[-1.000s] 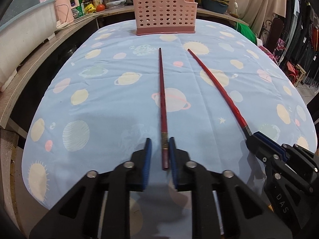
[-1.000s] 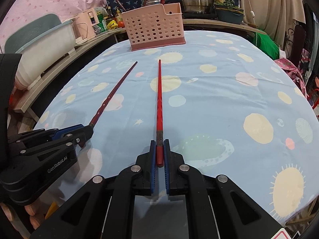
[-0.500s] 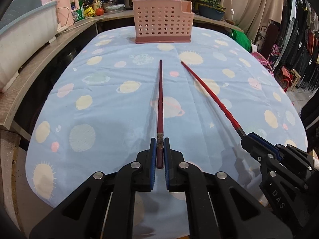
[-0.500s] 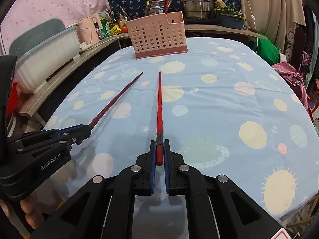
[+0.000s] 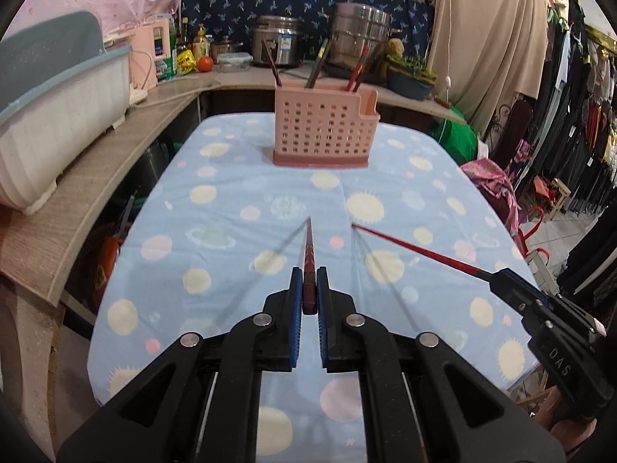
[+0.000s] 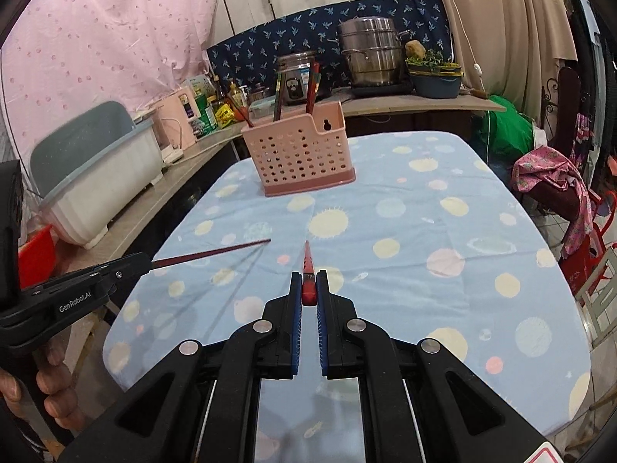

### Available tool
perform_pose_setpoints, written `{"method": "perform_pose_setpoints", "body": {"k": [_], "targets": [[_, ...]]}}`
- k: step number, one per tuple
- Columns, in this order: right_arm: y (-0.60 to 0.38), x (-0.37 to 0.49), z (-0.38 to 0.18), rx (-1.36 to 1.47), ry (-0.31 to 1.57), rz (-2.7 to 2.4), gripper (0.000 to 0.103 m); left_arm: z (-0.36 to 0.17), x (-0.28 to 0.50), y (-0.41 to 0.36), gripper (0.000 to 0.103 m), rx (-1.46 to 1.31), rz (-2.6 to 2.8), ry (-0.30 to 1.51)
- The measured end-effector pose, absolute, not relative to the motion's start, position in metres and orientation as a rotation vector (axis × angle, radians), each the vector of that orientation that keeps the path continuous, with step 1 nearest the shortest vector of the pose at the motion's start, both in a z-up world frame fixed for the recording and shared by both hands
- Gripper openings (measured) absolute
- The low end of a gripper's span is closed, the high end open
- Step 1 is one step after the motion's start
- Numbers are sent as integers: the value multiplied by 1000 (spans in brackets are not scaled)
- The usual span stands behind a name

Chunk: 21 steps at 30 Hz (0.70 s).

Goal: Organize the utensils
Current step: 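Lift both chopsticks and carry them over the pink holder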

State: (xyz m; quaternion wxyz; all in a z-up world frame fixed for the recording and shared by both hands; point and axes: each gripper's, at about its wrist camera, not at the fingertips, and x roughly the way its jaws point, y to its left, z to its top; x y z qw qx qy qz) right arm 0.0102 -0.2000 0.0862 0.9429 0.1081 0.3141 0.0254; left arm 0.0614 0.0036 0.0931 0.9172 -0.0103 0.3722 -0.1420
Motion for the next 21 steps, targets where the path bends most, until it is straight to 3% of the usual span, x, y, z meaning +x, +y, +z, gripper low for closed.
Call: {"method": "perform_pose_setpoints", "body": {"k": [21], "targets": [[-222, 88, 165, 148, 477, 58, 7, 168, 145, 3, 7, -47, -261, 656]]}}
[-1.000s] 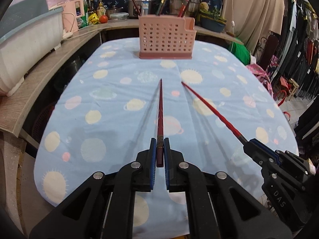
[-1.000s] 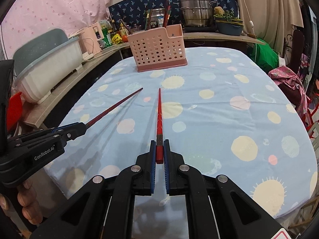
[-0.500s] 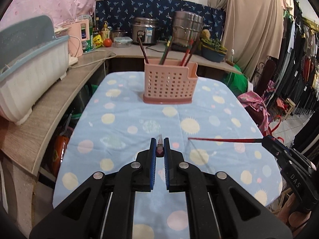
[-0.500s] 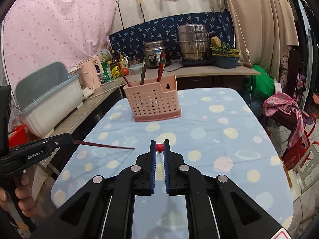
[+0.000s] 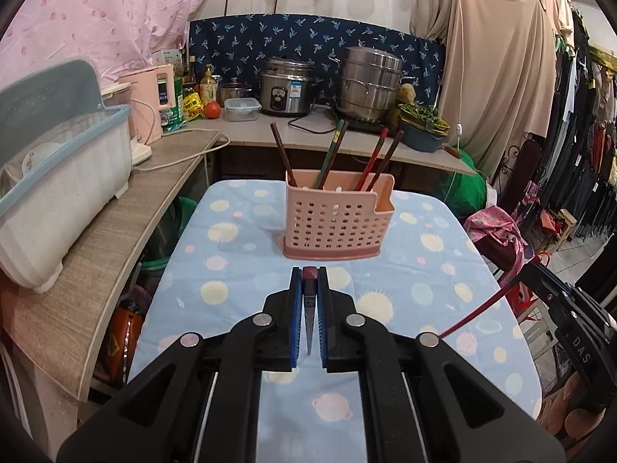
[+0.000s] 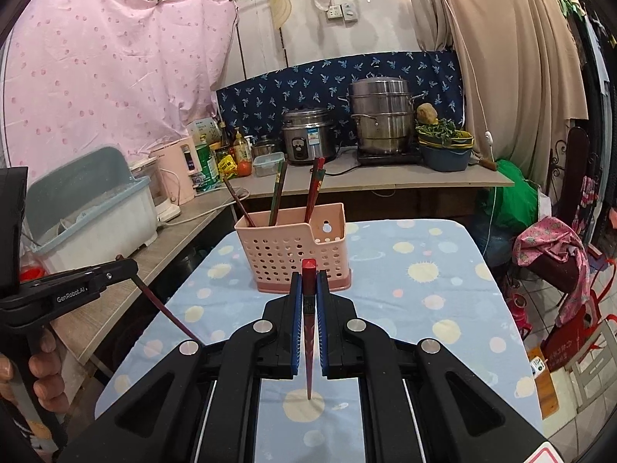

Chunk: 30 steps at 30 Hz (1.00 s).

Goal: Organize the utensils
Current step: 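Lift both chopsticks and carry them over the pink holder, then open both tools to drop the chopsticks into the pink holder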

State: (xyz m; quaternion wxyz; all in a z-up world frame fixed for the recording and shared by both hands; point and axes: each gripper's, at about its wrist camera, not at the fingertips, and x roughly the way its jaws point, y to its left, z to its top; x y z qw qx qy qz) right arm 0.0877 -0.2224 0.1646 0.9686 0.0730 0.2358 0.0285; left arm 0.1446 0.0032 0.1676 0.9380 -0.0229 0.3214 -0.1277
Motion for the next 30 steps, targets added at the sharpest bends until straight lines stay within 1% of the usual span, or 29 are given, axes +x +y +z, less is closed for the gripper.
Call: {"method": "perform_pose_setpoints", "body": {"k": [10, 17, 18, 19, 25, 30], "targets": [[-244, 149, 216, 250, 394, 120, 7, 210, 193, 1, 7, -61, -274, 601], [-249, 211, 261, 278, 295, 126, 7, 260, 235, -7, 7, -68, -262, 493], [-249, 211, 261, 278, 295, 126, 7, 266, 242, -9, 7, -69, -260, 474], [-249, 229, 270, 279, 276, 121, 7, 271, 247, -10, 7, -70, -259, 460], [-250, 273, 274, 307, 268, 113, 7, 288, 283, -17, 7, -69, -241, 401], [-249, 302, 259, 312, 304, 108, 7, 283, 311, -21, 7, -59, -225, 399]]}}
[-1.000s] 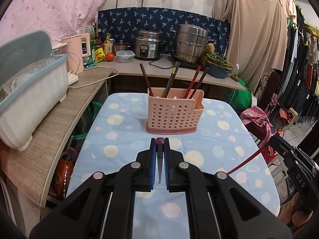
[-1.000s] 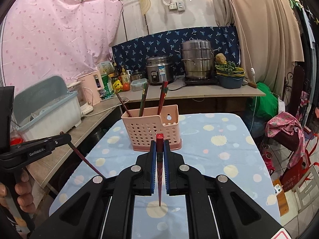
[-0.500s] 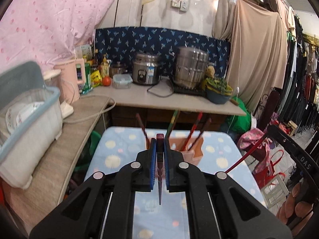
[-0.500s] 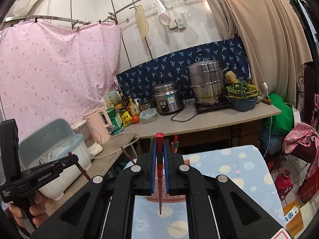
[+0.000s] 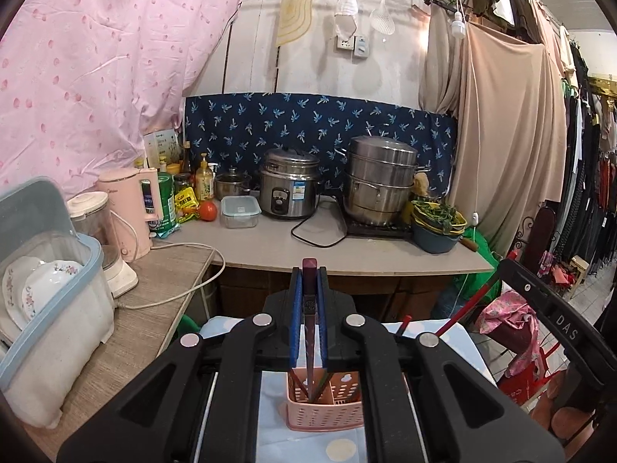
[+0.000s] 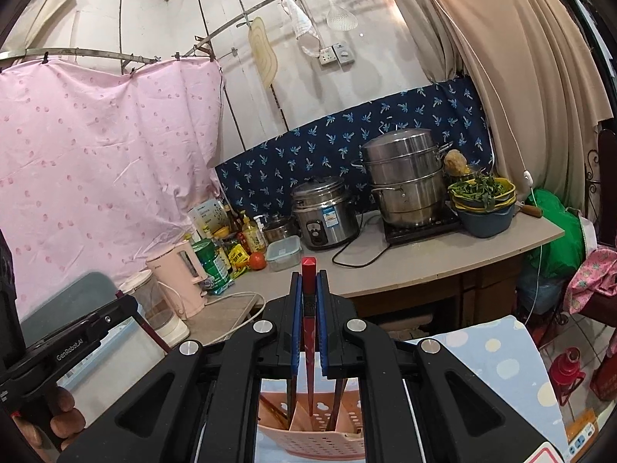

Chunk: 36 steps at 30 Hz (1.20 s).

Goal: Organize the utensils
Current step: 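Open both tools to drop the chopsticks into the pink holder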

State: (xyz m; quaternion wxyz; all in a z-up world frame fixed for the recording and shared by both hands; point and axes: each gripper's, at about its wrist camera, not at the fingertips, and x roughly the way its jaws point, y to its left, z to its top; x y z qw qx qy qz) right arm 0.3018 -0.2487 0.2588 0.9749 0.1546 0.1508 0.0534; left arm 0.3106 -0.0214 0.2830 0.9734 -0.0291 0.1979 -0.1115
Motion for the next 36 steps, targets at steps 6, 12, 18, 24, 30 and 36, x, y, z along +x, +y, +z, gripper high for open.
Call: {"method": "perform_pose_setpoints", "body": {"k": [6, 12, 18, 24, 30, 36], "targets": [[-242, 320, 226, 303, 377, 106, 7, 261, 330, -25, 7, -50, -219, 430], [-238, 332, 196, 281, 446, 96, 7, 233, 344, -27, 7, -48, -221, 484], [-236, 334, 187, 261, 465, 89, 12, 212, 349, -30, 19, -50, -214, 521], [-240, 321, 190, 268, 453, 87, 28, 206, 339, -34, 49, -21, -192, 498], [-237, 298, 189, 253, 460, 92, 30, 203, 322, -37, 57, 10, -185, 491], [-231, 265, 183, 227, 481, 75, 37, 198, 295, -39, 63, 42, -176, 489]]}}
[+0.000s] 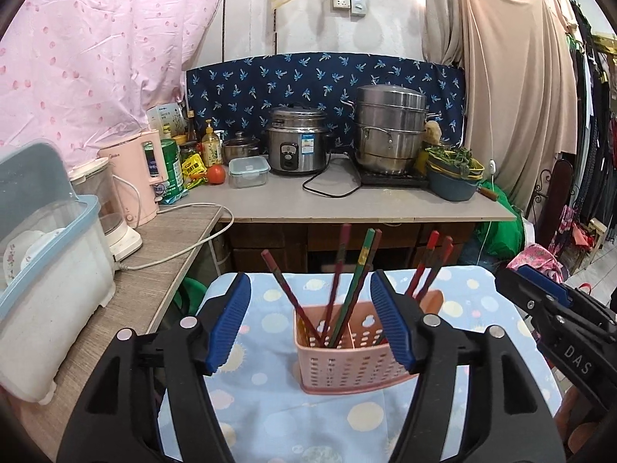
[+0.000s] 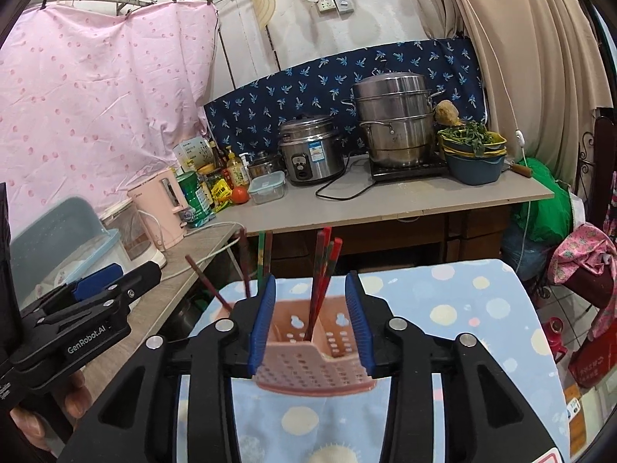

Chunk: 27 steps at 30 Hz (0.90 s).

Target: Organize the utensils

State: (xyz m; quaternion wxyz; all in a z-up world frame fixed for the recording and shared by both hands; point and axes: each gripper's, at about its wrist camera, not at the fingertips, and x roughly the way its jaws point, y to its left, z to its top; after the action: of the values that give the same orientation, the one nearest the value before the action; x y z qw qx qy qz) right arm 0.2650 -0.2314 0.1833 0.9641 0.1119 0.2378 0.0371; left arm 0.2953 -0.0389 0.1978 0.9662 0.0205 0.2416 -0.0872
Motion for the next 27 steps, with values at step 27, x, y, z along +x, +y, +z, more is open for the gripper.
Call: {"method": "perform_pose_setpoints", "body": {"k": [27], "targets": [[-198, 120, 122, 93, 567, -29, 60, 134, 161, -22, 90, 120, -88, 569]]}}
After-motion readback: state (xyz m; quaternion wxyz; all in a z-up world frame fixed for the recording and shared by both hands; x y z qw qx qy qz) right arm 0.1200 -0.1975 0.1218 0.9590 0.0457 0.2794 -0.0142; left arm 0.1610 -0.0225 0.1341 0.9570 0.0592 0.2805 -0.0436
